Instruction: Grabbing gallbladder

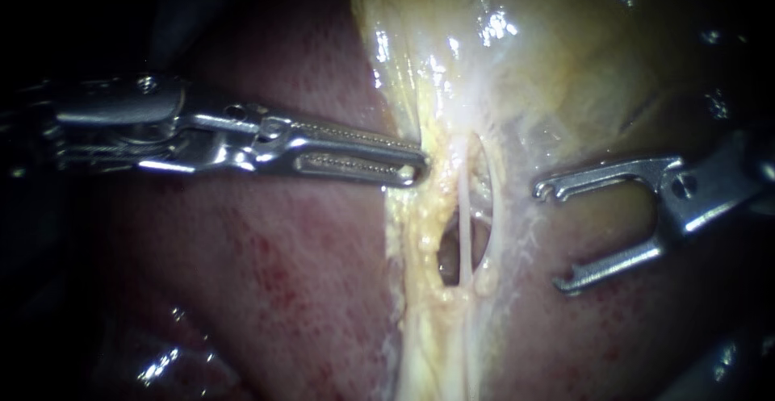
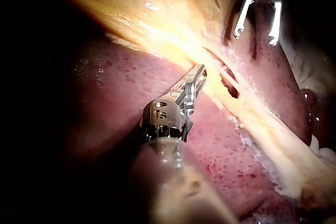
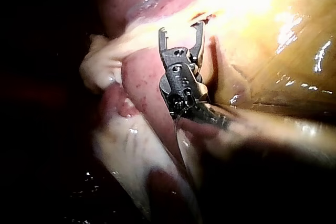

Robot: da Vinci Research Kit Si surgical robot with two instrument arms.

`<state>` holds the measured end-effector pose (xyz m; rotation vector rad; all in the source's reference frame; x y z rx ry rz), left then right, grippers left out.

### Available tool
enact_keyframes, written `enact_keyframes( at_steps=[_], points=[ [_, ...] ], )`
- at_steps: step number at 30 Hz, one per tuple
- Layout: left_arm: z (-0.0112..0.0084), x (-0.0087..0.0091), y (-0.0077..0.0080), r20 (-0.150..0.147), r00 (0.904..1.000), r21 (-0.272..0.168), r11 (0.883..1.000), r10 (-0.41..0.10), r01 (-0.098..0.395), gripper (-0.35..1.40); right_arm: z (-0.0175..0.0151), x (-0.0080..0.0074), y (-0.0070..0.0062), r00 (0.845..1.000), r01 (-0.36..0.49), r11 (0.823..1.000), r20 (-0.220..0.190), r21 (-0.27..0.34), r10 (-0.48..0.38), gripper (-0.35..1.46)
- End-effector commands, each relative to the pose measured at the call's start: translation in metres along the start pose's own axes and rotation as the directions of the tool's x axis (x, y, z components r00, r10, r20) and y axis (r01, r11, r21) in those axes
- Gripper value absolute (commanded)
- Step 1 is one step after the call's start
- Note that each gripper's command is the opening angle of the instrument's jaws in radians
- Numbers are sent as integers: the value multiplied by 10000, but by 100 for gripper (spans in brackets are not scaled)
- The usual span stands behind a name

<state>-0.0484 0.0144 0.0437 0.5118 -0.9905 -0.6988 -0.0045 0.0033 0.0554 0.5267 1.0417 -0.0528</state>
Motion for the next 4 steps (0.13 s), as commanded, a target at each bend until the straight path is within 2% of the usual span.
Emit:
enact_keyframes(
  at_steps=[1, 4],
  points=[
    [0, 0, 0, 1, 10000, 7, 10000, 4, -4, -35, 0, 0, 0, 10000, 2, 10000, 0, 0, -2, 53],
    [-1, 0, 0, 0, 10000, 9, 10000, 4, -4, -35, 0, 0, 0, 10000, 2, 10000, 1, 1, -2, 53]
  ],
)
